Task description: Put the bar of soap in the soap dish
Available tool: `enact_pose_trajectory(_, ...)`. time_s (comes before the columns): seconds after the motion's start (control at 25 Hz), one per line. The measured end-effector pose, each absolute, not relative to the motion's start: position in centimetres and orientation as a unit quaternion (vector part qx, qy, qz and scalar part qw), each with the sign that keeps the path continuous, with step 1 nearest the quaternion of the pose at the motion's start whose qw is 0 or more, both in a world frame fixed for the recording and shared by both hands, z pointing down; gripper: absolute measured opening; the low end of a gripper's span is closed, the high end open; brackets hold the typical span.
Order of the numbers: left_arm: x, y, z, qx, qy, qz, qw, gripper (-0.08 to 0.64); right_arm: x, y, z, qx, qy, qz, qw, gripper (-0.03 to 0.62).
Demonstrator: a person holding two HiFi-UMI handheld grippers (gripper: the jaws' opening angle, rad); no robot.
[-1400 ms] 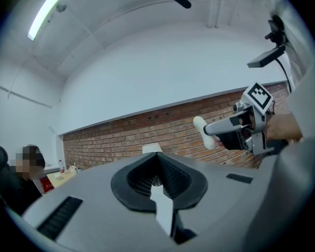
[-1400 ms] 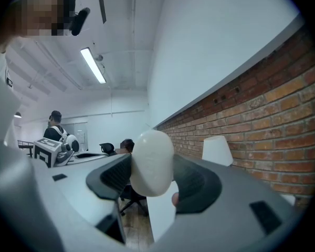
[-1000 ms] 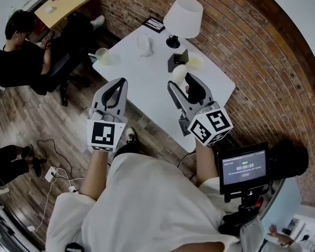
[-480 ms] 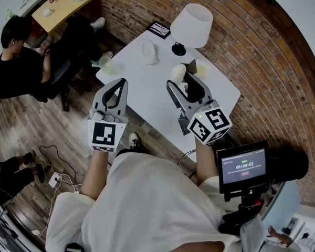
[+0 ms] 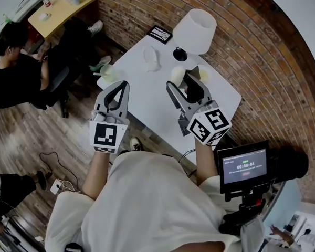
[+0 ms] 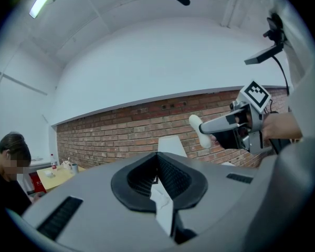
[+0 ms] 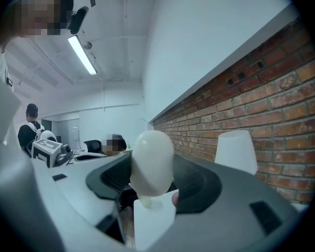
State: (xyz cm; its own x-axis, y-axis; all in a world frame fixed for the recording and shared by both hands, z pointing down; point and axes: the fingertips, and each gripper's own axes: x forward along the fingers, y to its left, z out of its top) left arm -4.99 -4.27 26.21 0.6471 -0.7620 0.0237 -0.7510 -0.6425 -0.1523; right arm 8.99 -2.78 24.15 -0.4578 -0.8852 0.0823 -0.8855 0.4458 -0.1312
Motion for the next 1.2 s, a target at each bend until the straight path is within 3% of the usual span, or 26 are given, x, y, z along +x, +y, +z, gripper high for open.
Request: enact_pose_trajectory(1.2,-7.6,-9.8,30.1,-0.889,0.450,-0.076,0.031,0.002,6.9,-12.2,29.4,0.501,-0.856,0.126,0.022,0.251)
